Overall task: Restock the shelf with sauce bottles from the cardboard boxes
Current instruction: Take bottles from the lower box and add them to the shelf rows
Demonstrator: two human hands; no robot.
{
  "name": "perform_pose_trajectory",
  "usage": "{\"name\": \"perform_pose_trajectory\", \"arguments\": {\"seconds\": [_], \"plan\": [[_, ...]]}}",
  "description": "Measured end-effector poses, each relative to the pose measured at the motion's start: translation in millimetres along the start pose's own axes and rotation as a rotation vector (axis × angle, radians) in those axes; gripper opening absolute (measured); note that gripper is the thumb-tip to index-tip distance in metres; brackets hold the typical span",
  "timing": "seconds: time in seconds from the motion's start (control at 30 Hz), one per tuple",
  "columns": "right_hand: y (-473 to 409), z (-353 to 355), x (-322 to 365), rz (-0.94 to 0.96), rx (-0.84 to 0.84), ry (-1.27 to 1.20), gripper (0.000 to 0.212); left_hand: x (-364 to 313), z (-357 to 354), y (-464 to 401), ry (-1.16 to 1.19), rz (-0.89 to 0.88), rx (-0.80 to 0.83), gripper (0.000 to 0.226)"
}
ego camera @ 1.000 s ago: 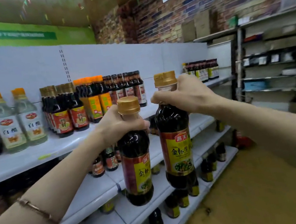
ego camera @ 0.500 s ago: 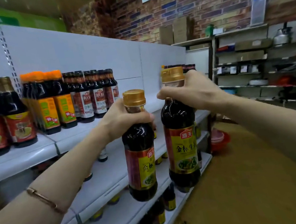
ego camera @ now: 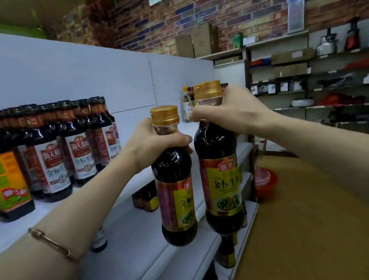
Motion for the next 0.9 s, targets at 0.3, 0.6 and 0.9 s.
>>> {"name": "perform_pose_trajectory", "arguments": {"seconds": [0.3, 0.6, 0.9], "plan": [[-132.4, -19.8, -103.7, 0.033, 0.045, -0.102, 0.042, 75.3, 14.7, -121.2, -0.028, 0.005, -0.107, 0.038], [-273.6, -52.3, -165.0, 0.207, 0.130, -0.204, 0.031, 110.5, 55.0, -226.7, -0.178, 0.013, -0.365, 0.020], [-365.2, -122.2, -204.9, 0.284, 0.144, -0.261, 0.041, 171.2, 106.4, -279.0, -0.325, 0.094, -0.498, 0.010]]}}
Point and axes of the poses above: each hand's wrist, its own y-axis away from the middle knuckle, its own z-axis out of the back of the hand, x = y × z, the point moved 5 cm from there along -y, towards the middle knuckle, and after that the axes turned 2 degrees about x, right-handed, at the moved point
